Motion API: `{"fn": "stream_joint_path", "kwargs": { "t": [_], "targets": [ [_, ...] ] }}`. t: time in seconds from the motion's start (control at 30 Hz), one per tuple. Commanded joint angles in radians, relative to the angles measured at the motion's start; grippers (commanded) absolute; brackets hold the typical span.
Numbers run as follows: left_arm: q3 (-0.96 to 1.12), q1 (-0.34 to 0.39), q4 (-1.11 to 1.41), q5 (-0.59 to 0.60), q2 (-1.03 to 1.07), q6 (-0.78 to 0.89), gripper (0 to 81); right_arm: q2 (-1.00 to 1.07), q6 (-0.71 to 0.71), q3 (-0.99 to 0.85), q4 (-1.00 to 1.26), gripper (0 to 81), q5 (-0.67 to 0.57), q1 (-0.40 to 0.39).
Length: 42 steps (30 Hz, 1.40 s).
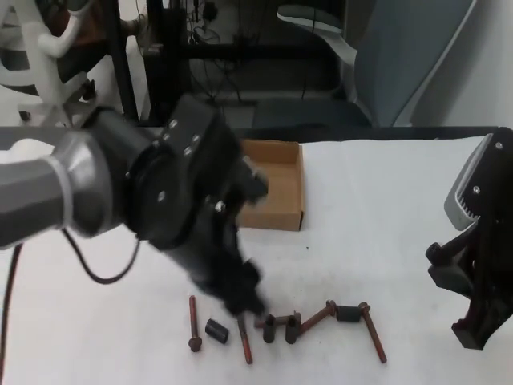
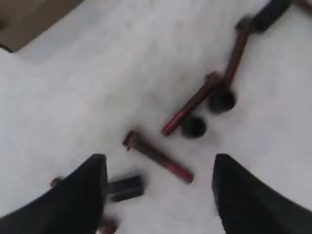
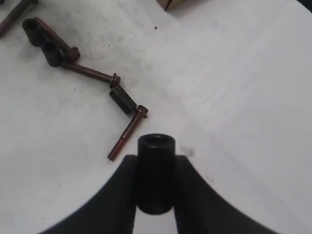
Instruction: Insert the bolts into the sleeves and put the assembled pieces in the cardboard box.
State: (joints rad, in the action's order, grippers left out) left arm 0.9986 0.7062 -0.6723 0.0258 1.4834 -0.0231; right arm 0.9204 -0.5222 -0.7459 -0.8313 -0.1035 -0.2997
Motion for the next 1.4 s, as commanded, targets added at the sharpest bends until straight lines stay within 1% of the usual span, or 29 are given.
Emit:
{"fn": "stream_joint_path", "kwargs": {
  "t": [0.0, 0.07, 0.1, 0.2, 0.23, 0.4, 0.53, 0.6, 0.67, 0.7, 0.73, 0.83, 0.9, 0.93, 0.97, 1.03, 1.17, 1.23, 1.3, 1.37],
  "targets": [
    [0.046, 0.058, 0.016, -0.12, 0.041, 0.226, 51.1, -0.009, 0.006, -0.006, 0.014, 0.6, -0.014, 0.003],
    [0.066, 0.073, -0.015, -0.183, 0.085, 0.322, 44.7, -0.009, 0.008, -0.006, 0.01, 0.6, -0.014, 0.003],
    [0.079, 0.073, -0.043, -0.174, 0.115, 0.381, 43.1, -0.009, 0.011, -0.006, 0.007, 0.6, -0.014, 0.003],
    [0.112, 0.064, -0.134, -0.158, 0.212, 0.566, 43.1, -0.009, 0.07, -0.006, -0.004, 0.6, -0.014, 0.003],
    [0.118, 0.061, -0.151, -0.158, 0.235, 0.599, 43.1, -0.009, 0.077, -0.006, -0.012, 0.6, -0.014, 0.003],
    [0.123, 0.06, -0.128, -0.159, 0.322, 0.63, 43.1, -0.009, 0.089, -0.006, -0.058, 0.6, -0.014, 0.003],
    [0.123, 0.06, -0.047, -0.157, 0.353, 0.637, 43.1, -0.009, 0.089, -0.006, -0.089, 0.6, -0.014, 0.003],
    [0.123, 0.056, -0.026, -0.16, 0.369, 0.669, 43.1, -0.009, 0.089, -0.006, -0.096, 0.6, -0.014, 0.003],
    [0.123, 0.046, -0.025, -0.134, 0.39, 0.713, 42.4, -0.009, 0.089, -0.006, -0.096, 0.6, -0.014, 0.003],
    [0.123, 0.041, -0.03, -0.124, 0.401, 0.723, 40.0, -0.009, 0.089, -0.006, -0.096, 0.6, -0.014, 0.003],
    [0.123, 0.036, -0.038, -0.106, 0.416, 0.728, 35.8, -0.009, 0.089, -0.006, -0.096, 0.6, -0.014, 0.003],
    [0.123, 0.023, -0.053, -0.078, 0.453, 0.731, 20.0, -0.009, 0.093, -0.006, -0.096, 0.6, -0.014, 0.003],
    [0.123, 0.023, -0.047, -0.09, 0.462, 0.731, 8.0, -0.009, 0.096, -0.006, -0.096, 0.6, -0.014, 0.003],
    [0.123, 0.023, -0.042, -0.095, 0.462, 0.731, 0.6, -0.009, 0.095, -0.006, -0.096, 0.6, -0.016, 0.003],
    [0.125, 0.023, -0.033, -0.101, 0.458, 0.725, 1.8, -0.009, 0.095, -0.006, -0.096, 0.6, -0.018, 0.003],
    [0.124, 0.023, -0.015, -0.106, 0.438, 0.701, 1.7, -0.009, 0.095, -0.006, -0.096, 0.6, -0.039, 0.003],
    [0.124, 0.023, 0.026, -0.128, 0.33, 0.593, 1.8, -0.009, 0.095, -0.006, -0.093, 0.6, -0.101, 0.003],
    [0.124, 0.023, 0.023, -0.193, 0.23, 0.587, 1.8, -0.011, 0.095, -0.006, -0.093, 0.6, -0.127, 0.003],
    [0.119, 0.026, 0.025, -0.274, 0.122, 0.571, 1.8, -0.02, 0.095, -0.006, -0.091, 0.6, -0.178, 0.003],
    [0.095, 0.032, 0.076, -0.345, -0.009, 0.515, 1.8, -0.045, 0.095, -0.006, -0.081, 0.6, -0.23, 0.001]
  ]
}}
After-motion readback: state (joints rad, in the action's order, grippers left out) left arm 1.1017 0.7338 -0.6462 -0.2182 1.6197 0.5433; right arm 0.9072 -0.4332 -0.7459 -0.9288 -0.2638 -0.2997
